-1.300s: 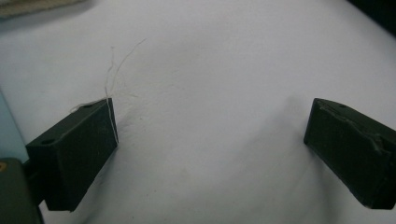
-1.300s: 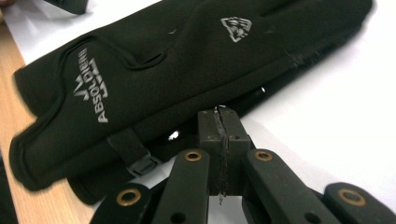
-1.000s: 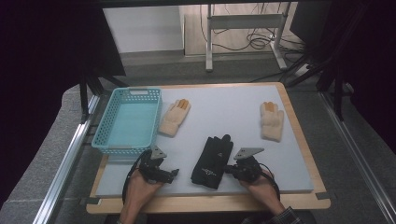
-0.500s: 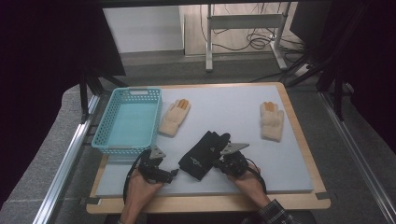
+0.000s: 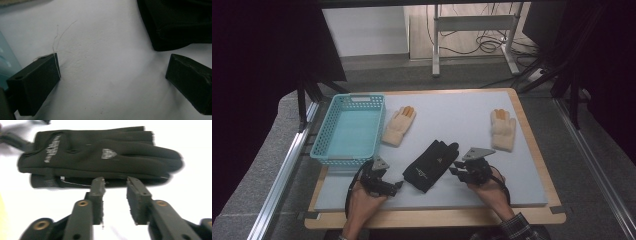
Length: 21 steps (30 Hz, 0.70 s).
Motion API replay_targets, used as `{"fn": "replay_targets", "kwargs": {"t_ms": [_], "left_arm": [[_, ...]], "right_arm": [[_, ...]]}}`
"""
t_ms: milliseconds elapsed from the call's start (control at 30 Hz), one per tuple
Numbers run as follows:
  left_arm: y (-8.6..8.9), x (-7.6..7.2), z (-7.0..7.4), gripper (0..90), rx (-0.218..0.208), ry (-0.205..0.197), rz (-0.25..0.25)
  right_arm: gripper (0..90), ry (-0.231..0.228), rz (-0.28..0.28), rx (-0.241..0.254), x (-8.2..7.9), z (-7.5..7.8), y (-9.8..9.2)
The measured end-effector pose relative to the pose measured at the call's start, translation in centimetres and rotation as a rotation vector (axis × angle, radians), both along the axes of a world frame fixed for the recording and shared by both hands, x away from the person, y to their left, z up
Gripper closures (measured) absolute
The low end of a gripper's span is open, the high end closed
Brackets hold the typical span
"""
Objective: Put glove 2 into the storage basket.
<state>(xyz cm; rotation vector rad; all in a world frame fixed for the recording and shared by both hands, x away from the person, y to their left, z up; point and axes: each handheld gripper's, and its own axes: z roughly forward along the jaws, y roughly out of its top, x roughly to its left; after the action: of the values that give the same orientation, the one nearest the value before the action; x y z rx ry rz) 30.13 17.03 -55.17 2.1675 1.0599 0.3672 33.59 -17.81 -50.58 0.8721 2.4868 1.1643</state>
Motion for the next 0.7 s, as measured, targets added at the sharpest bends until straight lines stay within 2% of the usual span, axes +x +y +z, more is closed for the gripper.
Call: {"fn": "replay_targets", "kwargs": {"t_ms": [33,67,100,133,167,233,300,333,367,500,667,700], "left_arm": [[0.0,0.0,0.0,0.0,0.0,0.0,0.0],[0.0,0.0,0.0,0.0,0.0,0.0,0.0],[0.0,0.0,0.0,0.0,0.001,0.0,0.0],[0.0,0.0,0.0,0.0,0.001,0.0,0.0],[0.0,0.0,0.0,0.0,0.0,0.0,0.0],[0.0,0.0,0.0,0.0,0.0,0.0,0.0],[0.0,0.0,0.0,0.0,0.0,0.0,0.0],[0.0,0.0,0.0,0.0,0.0,0.0,0.0],[0.0,0.0,0.0,0.0,0.0,0.001,0.0],[0.0,0.0,0.0,0.0,-0.001,0.002,0.001],[0.0,0.0,0.0,0.0,-0.002,0.003,0.001],[0.0,0.0,0.0,0.0,-0.002,0.004,0.001]], "right_arm": [[61.4,0.0,0.0,0.0,0.0,0.0,0.0],[58.1,-0.003,-0.016,0.004,0.1,0.1,-0.6],[50.8,-0.011,-0.046,0.002,0.3,0.3,-1.7],[50.8,-0.011,-0.046,0.002,0.3,0.3,-1.7],[44.1,-0.023,-0.076,-0.006,0.4,0.3,-2.8],[41.7,-0.027,-0.091,-0.008,0.5,0.3,-3.3],[33.9,-0.026,-0.129,-0.012,0.7,0.0,-4.7],[33.9,-0.026,-0.129,-0.012,0.7,0.0,-4.7],[30.0,-0.02,-0.152,-0.019,0.8,-0.3,-5.6],[23.7,-0.013,-0.197,-0.016,0.8,-1.1,-7.1],[17.5,-0.004,-0.216,-0.022,1.0,-1.7,-8.0],[15.3,-0.004,-0.214,-0.043,1.1,-2.0,-8.1]]}}
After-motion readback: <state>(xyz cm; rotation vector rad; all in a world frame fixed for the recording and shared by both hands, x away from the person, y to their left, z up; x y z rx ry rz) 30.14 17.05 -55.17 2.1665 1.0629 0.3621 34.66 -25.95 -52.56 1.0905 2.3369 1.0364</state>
